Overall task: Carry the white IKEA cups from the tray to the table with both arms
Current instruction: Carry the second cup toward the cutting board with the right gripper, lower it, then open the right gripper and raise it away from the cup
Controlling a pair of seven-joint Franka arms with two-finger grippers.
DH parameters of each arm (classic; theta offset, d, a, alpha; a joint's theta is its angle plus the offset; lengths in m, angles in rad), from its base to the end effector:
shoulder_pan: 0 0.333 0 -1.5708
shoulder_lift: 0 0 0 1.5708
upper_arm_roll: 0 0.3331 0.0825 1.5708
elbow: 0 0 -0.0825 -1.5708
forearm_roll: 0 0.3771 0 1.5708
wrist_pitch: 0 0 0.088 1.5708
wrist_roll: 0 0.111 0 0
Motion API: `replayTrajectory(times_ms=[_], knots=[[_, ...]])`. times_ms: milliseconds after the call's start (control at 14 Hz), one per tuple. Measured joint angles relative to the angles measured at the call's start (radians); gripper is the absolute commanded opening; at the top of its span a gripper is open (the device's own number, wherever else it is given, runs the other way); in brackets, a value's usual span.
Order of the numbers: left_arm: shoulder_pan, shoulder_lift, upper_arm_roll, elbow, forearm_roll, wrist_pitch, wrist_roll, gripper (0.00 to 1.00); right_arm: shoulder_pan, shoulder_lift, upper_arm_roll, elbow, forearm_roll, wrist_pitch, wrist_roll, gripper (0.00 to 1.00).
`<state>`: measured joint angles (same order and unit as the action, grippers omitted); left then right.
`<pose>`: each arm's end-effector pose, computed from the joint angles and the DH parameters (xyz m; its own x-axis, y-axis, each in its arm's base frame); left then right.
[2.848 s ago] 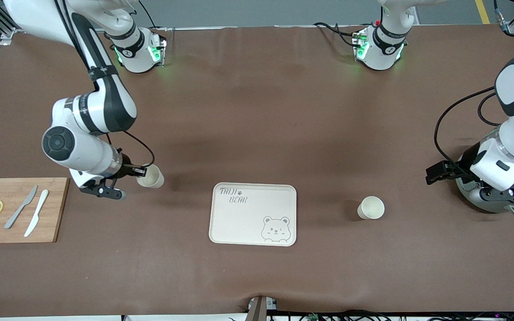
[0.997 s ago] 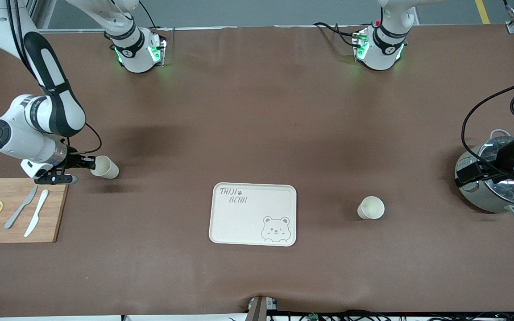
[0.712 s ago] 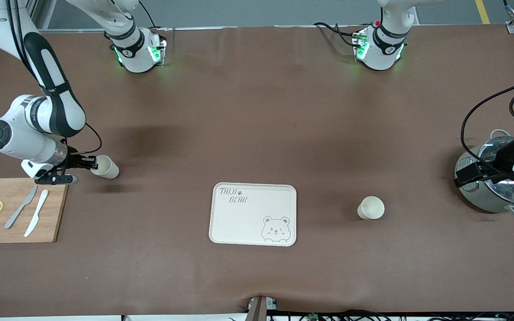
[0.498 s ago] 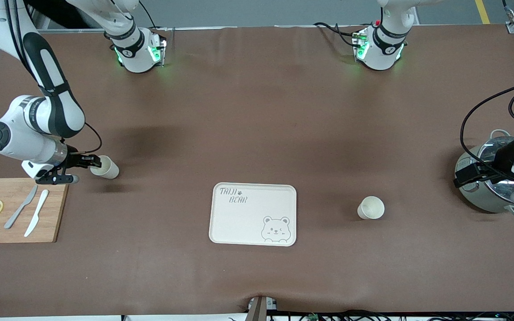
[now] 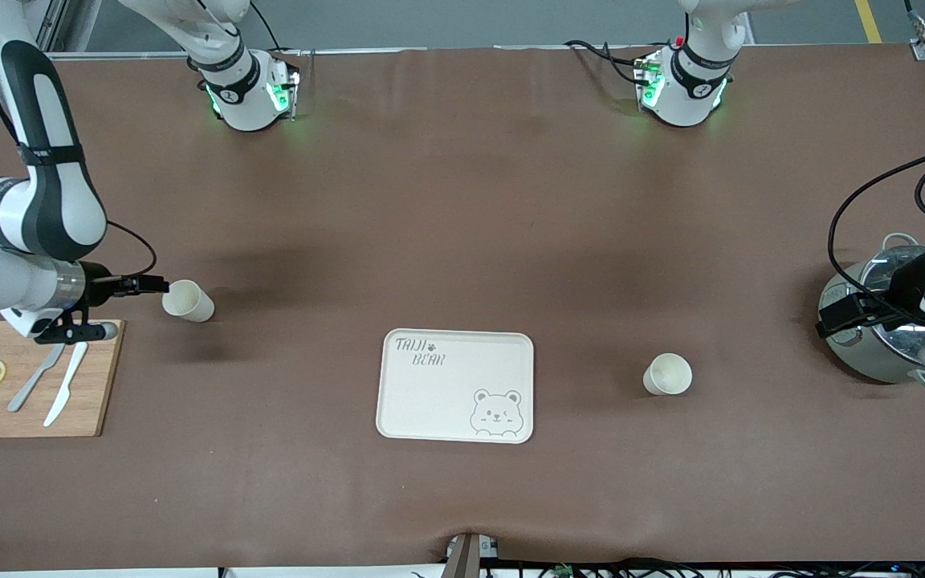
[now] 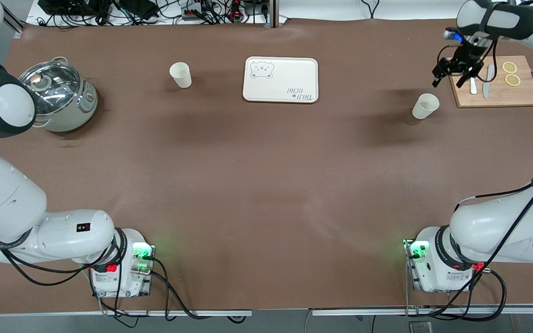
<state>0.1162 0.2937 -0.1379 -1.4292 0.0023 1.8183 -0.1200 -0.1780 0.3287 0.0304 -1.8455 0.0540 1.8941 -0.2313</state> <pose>0.6583 -0.0015 0.5518 0.9899 0.1072 0.0926 0.1030 -0.9935 0.0490 0.5909 -0.0847 0.3448 0.9637 0.0723 -0.2570 0.0434 -0.9923 -0.1163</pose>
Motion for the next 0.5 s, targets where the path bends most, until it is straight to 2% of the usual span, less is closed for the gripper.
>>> replayTrajectory(times_ms=[142,356,498], knots=[[0.0,0.0,0.0,0.0,0.0,0.0,0.0,1.0,0.009,0.021,0.002,0.093,0.0,-0.089,0.0,1.0],[0.0,0.0,0.0,0.0,0.0,0.0,0.0,1.0,0.01,0.081,0.0,0.3,0.0,-0.259,0.0,1.0],[0.0,0.0,0.0,0.0,0.0,0.0,0.0,1.0,0.013,0.105,0.002,0.395,0.0,-0.3,0.0,1.0]])
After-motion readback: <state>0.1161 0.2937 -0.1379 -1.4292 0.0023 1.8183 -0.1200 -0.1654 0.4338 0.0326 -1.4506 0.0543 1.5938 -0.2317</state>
